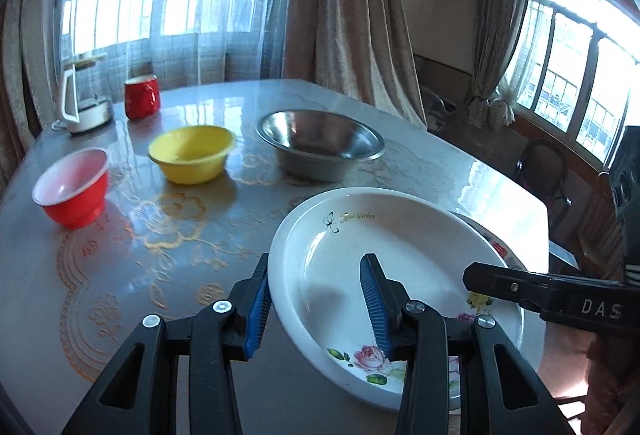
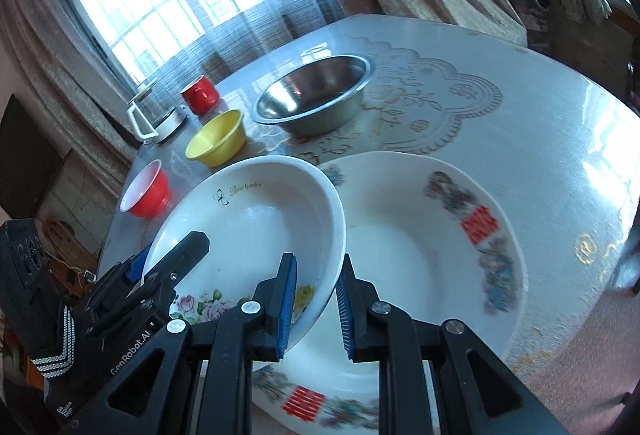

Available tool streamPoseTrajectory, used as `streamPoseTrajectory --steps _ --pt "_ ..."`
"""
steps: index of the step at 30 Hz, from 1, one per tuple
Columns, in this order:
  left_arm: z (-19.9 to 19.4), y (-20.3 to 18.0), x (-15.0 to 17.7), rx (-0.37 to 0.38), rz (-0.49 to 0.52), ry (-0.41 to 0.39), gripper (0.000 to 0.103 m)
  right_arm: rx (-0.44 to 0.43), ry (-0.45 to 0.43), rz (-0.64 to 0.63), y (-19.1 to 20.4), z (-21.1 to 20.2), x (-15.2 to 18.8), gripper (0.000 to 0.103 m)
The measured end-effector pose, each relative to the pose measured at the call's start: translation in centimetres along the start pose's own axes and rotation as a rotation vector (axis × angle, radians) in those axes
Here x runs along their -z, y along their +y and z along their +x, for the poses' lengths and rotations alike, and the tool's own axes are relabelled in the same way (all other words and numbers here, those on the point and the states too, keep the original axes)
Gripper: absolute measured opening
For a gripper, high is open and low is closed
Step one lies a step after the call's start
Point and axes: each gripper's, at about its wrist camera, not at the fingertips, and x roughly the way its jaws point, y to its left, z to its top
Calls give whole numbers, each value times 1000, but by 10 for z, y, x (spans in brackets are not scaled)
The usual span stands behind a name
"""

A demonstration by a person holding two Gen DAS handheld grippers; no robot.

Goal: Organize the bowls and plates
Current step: 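Lift the rose-print plate with the left tool and carry it over the large plate, then lower the rose-print plate onto the large plate with the left tool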

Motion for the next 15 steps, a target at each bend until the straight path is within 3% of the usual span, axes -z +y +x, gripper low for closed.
streamPoseTrajectory --steps 15 --pt "10 -48 7 -51 65 73 43 -7 5 75 -42 -16 13 21"
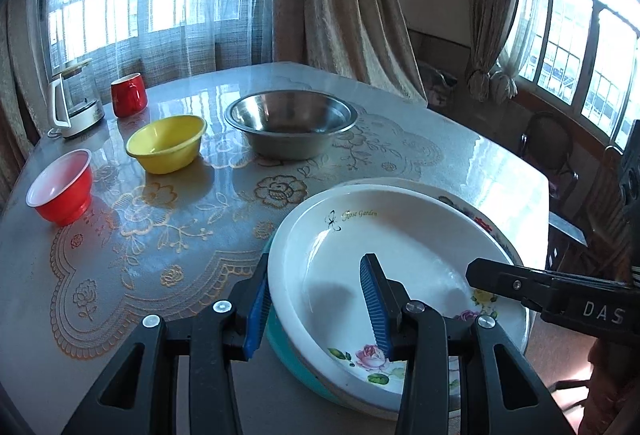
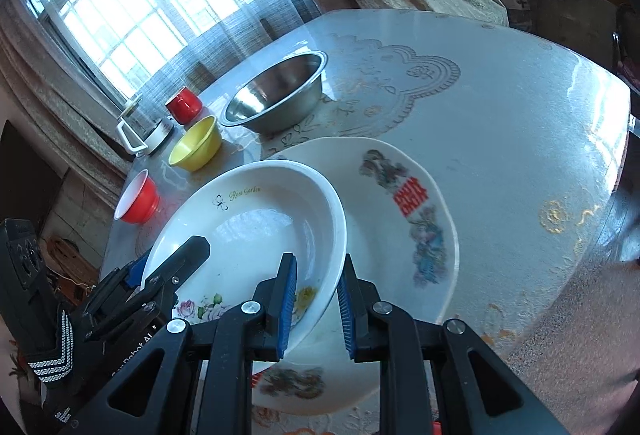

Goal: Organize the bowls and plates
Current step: 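Lower the rose-print plate onto the large plate with the left tool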

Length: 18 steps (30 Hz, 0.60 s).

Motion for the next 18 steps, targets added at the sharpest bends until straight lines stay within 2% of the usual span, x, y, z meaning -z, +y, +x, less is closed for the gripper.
streamPoseTrajectory --steps 7,18 --pt "9 -9 6 -12 17 39 43 20 9 14 -11 -1 2 22" --pt "20 -27 1 -91 91 93 44 58 36 19 -16 7 -3 25"
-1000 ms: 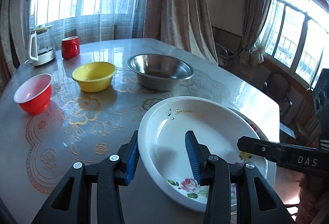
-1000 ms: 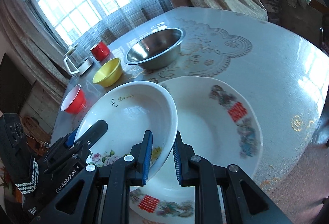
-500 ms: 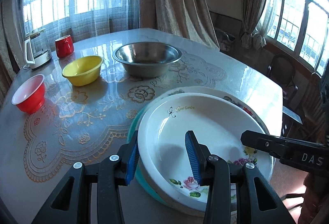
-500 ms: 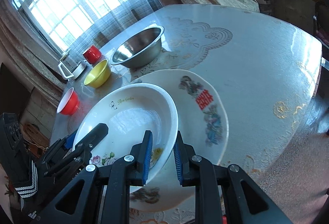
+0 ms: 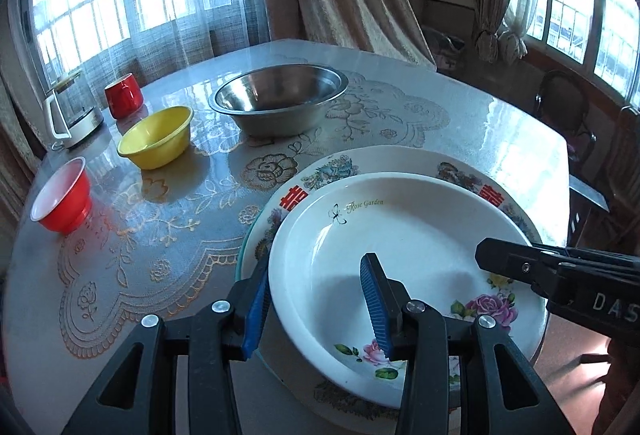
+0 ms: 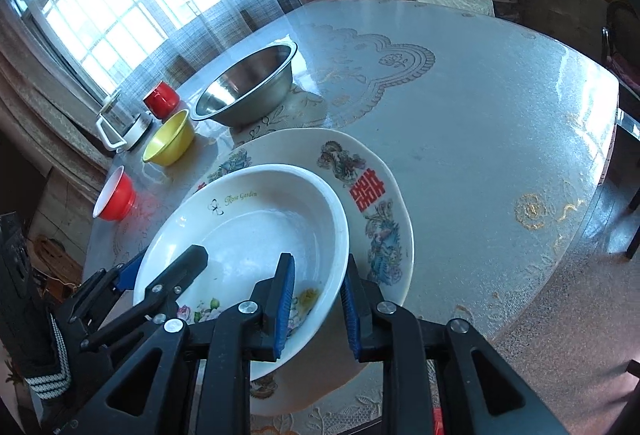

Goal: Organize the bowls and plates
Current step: 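Lower the rose-print plate onto the large plate with the left tool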

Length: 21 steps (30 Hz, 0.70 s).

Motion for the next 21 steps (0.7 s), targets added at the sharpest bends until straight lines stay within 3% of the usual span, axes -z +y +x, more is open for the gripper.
streamPoseTrajectory --steps 8,12,21 --pt "5 -14 1 -69 90 15 43 41 2 -33 6 1 -2 30" --pt "8 -22 2 -96 125 12 44 113 -25 -101 16 -1 -4 32" --pt "7 -16 1 -79 98 8 40 73 -21 -80 9 -1 -5 32"
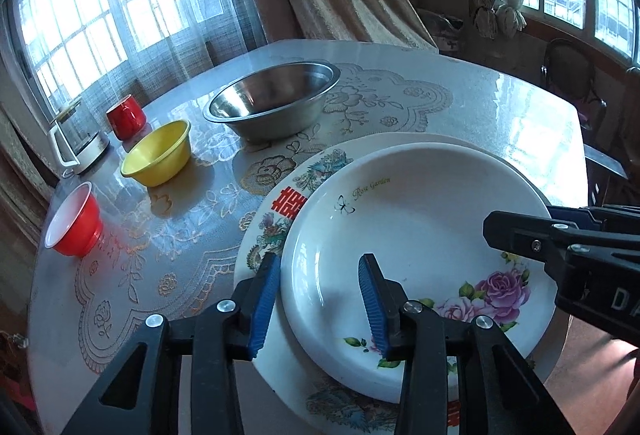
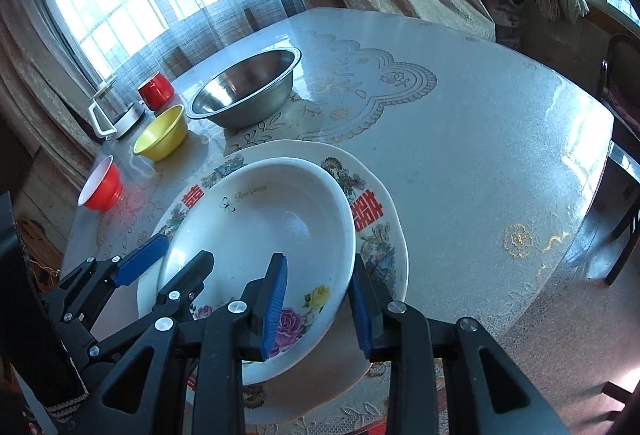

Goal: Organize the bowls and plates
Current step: 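Lower the rose-print plate onto the large plate with the left tool, then open the left tool and withdraw it from the rose-print plate rim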

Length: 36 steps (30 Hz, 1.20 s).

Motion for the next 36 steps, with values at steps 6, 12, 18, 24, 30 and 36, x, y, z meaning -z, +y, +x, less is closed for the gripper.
streamPoseTrajectory --steps 6,12,18,24,30,36 --pt "0 4 -2 12 -20 11 36 27 -5 -43 8 1 0 37" --pt "-3 7 0 21 -43 14 36 108 -1 -151 22 4 0 39" --pt "-5 12 1 21 -56 10 36 89 -1 -109 15 2 -1 39" --pt "-7 16 3 26 -75 1 36 77 -7 -94 13 -5 -2 39" --pt "-11 21 5 51 -94 -11 36 76 -7 -145 28 0 -2 39" --pt "-19 35 11 81 -149 -30 36 13 34 -116 30 8 4 38"
